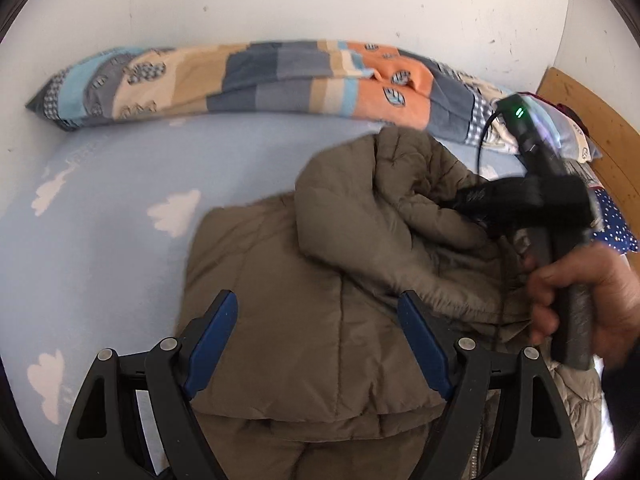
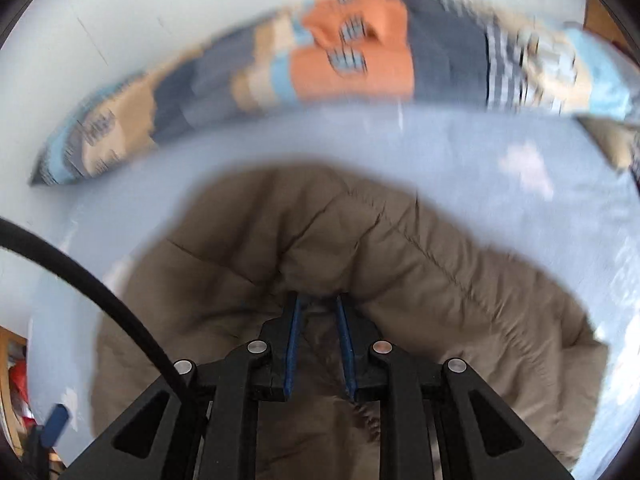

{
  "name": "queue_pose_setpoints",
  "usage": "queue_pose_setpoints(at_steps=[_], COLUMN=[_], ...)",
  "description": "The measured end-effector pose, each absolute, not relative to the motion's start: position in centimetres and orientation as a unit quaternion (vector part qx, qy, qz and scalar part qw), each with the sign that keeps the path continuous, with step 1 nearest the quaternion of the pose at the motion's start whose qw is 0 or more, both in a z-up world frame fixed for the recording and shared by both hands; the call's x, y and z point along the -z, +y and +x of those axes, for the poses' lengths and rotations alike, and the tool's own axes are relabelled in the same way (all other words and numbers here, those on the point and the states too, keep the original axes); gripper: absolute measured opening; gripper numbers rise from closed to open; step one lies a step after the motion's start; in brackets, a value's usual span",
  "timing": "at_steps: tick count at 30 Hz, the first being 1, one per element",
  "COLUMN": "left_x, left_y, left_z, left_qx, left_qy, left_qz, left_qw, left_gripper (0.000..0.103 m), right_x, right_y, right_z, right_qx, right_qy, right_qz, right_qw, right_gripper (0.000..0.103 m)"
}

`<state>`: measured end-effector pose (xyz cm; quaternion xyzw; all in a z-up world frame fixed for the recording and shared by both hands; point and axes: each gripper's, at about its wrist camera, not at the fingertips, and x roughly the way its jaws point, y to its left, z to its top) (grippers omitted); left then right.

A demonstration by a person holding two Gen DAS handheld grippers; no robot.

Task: Fold large clothes
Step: 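Fold the held hood down onto the jacket body with the right tool, then open the right tool to release the folded hood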

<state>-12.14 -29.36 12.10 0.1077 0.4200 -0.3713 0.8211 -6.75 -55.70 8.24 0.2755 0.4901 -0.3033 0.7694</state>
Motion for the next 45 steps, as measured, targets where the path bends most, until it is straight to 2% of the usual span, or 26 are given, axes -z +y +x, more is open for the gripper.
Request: queue_pose_setpoints(at_steps=[4, 9, 13, 23, 27, 31, 34, 41, 43, 45], left_x=[-11.8, -12.9, -13.2, -15.6, -17.3, -18.8, -19.9, -22.7, -22.7, -22.1], left_y=[-29.4, -28.4, -27.9, -26.4, -24.7, -22.5, -20.5, -13.1, -10.2, -7.6], left_z=[-12.0, -11.7, -11.7, -12.5, -12.4, -12.7, -13.8, -17.8, -19.7, -21.5], left_qx=[0.370, 0.367, 0.364, 0.361, 0.355, 0.351, 0.348, 0.366, 0.367, 0.377], left_qy=[0.423, 0.413, 0.414, 0.402, 0.388, 0.372, 0.346, 0.305, 0.305, 0.315], left_qz=[0.110, 0.086, 0.082, 0.082, 0.074, 0.071, 0.090, 0.094, 0.091, 0.083], left_qw=[0.820, 0.829, 0.830, 0.837, 0.847, 0.856, 0.867, 0.874, 0.874, 0.867], left_gripper=[0.081, 0.081, 0.081, 0.081, 0.081, 0.081, 0.081, 0.081, 0.081, 0.081], right_x=[-5.8, -11.1, -13.8, -7.8, -11.6, -16.1, -18.8, -23.5, -24.9, -26.4], right_y=[-55.9, -54.9, -52.6, -51.2, -49.4, -44.9, -40.8, -32.9, -31.5, -30.4], right_z=[-7.6, -11.2, -14.8, -17.6, -19.2, -22.1, -26.3, -38.1, -41.5, -44.6], right_qx=[0.297, 0.281, 0.303, 0.313, 0.301, 0.283, 0.267, 0.272, 0.278, 0.288], right_qy=[0.499, 0.439, 0.426, 0.469, 0.437, 0.396, 0.364, 0.311, 0.293, 0.279], right_qz=[0.285, 0.289, 0.253, 0.261, 0.276, 0.260, 0.262, 0.248, 0.242, 0.234], right_qw=[0.762, 0.803, 0.814, 0.784, 0.801, 0.834, 0.853, 0.876, 0.882, 0.886], right_gripper=[0.020, 0.020, 0.021, 0.021, 0.022, 0.026, 0.032, 0.033, 0.033, 0.038])
